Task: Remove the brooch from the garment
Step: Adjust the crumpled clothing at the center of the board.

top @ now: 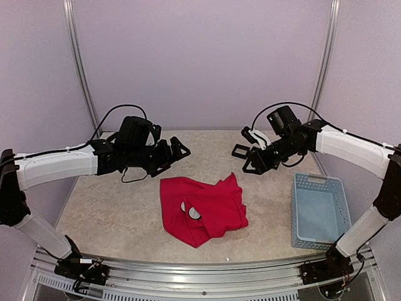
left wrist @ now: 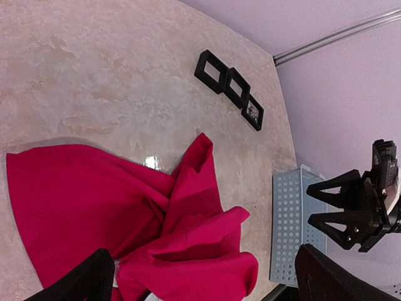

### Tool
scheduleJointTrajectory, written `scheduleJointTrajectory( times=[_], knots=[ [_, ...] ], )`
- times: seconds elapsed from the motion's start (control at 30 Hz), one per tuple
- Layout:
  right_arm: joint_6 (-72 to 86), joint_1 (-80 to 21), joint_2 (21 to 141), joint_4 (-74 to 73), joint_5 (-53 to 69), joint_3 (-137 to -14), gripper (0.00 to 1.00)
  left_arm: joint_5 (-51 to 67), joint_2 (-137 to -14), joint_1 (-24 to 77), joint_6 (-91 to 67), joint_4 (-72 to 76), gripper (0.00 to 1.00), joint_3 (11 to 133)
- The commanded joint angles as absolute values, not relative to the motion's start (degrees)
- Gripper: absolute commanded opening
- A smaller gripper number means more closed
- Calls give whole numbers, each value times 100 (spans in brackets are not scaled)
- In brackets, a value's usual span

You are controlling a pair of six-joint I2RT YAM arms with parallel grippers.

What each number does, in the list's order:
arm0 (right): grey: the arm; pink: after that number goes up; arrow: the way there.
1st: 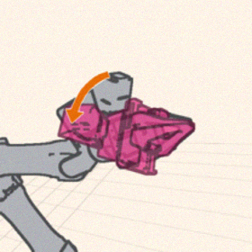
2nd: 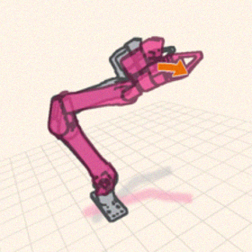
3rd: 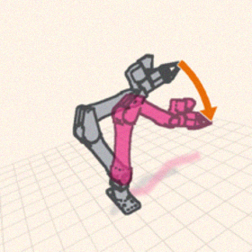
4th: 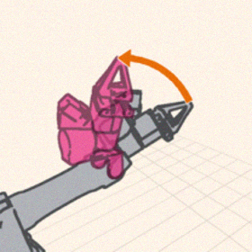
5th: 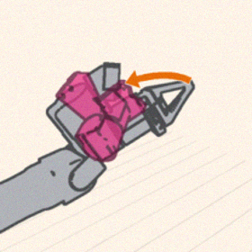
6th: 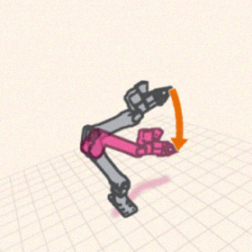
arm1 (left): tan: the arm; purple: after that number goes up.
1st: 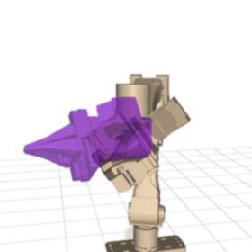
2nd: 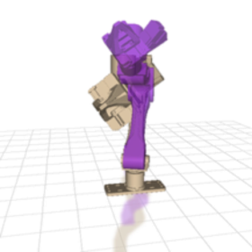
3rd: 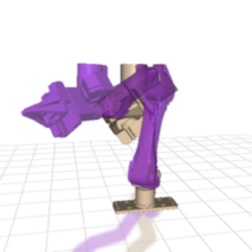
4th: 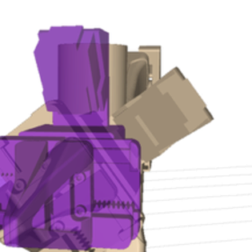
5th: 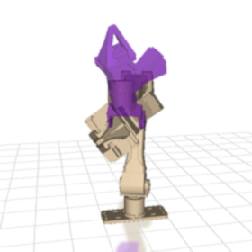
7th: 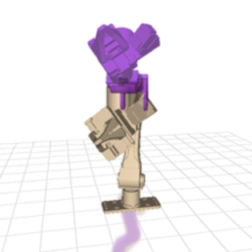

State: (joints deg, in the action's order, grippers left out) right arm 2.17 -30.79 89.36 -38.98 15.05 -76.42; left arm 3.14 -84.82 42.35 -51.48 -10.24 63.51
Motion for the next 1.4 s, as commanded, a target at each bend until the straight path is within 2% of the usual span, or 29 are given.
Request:
scheduleJointTrajectory(
  times=[0.0, 0.37, 0.57, 0.67, 0.77, 0.83, 0.97, 1.17, 1.37],
  knots=[
    [72, -3373, 8397, -3744, 2442, -6864, 52, 615, -8682, 4384, -5412, -858, 99, 6429],
    [753, -3950, 8298, -2557, 2918, -5450, 48, 444, -8863, 4862, -5857, -815, 99, 6208],
    [861, -4137, 8669, -2303, 2822, -5454, 45, 363, -8723, 4935, -5922, -800, 99, 6012],
    [878, -4155, 8813, -2245, 2755, -5503, 34, 309, -8639, 4963, -5962, -832, 99, 5884],
    [924, -4162, 8710, -2024, 2696, -5479, 10, 178, -8511, 5007, -5977, -922, 99, 5784],
    [967, -4160, 8594, -1931, 2556, -5526, 0, 92, -8405, 5024, -5971, -964, 99, 5714],
    [998, -4157, 8398, -2037, 2181, -5860, 0, 19, -8202, 5045, -5972, -968, 99, 5532],
    [1118, -3910, 8003, -2872, 311, -6473, 0, 232, -8141, 5096, -5608, -1002, 99, 5492],
    [1333, -2564, 7866, -2889, 612, -5563, 0, 632, -8497, 5132, -5295, -1033, 99, 5626]
  ],
)
